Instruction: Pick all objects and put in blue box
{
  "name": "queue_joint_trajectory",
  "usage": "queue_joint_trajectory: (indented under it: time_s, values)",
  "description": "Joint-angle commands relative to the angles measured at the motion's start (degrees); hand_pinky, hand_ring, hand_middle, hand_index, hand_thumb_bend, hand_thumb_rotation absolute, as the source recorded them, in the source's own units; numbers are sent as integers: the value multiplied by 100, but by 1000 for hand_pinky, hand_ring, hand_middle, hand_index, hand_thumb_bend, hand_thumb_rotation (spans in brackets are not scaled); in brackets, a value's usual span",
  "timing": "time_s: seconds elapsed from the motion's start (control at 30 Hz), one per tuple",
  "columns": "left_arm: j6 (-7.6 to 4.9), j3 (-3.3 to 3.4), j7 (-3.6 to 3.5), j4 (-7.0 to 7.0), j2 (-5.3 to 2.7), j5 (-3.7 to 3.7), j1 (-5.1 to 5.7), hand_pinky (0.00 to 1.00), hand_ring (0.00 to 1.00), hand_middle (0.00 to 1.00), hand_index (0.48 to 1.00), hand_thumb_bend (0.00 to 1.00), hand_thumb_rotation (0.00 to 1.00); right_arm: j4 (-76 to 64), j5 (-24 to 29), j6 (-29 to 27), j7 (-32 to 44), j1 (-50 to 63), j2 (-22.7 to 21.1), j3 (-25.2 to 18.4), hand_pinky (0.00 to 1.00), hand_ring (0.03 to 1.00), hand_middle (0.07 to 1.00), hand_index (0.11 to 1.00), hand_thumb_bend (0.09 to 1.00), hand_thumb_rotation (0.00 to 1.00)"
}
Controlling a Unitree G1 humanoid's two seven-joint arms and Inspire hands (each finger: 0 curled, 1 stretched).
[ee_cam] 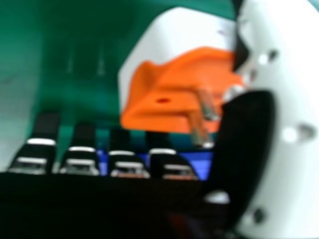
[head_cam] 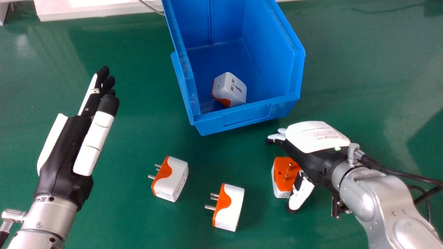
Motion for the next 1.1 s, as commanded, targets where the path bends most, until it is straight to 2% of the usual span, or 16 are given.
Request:
queue_joint_trajectory:
  time_s: [0.0, 0.37, 0.7, 0.93, 1.07]
  values:
    - [-22, 46, 0, -110, 63, -79, -54, 1000, 1000, 1000, 1000, 839, 970, -46, -116, 100, 178, 56, -156, -33, 819, 919, 940, 862, 631, 107]
    - [50, 65, 9, -163, 59, -81, -74, 995, 1000, 1000, 1000, 840, 966, -252, -214, 303, 694, -11, -166, -57, 811, 907, 931, 852, 631, 110]
    - [59, 70, 5, -150, 62, -77, -96, 987, 1000, 1000, 1000, 851, 964, -527, -322, 483, 899, 73, -122, -87, 809, 897, 926, 852, 593, 54]
    - [92, 68, 10, -162, 61, -73, -124, 985, 1000, 1000, 1000, 851, 964, -580, -388, 556, 895, 157, -55, -92, 803, 897, 922, 849, 591, 68]
    - [81, 71, 6, -114, 59, -66, -153, 983, 1000, 1000, 1000, 849, 962, -608, -406, 648, 872, 188, 20, -80, 797, 897, 922, 848, 593, 86]
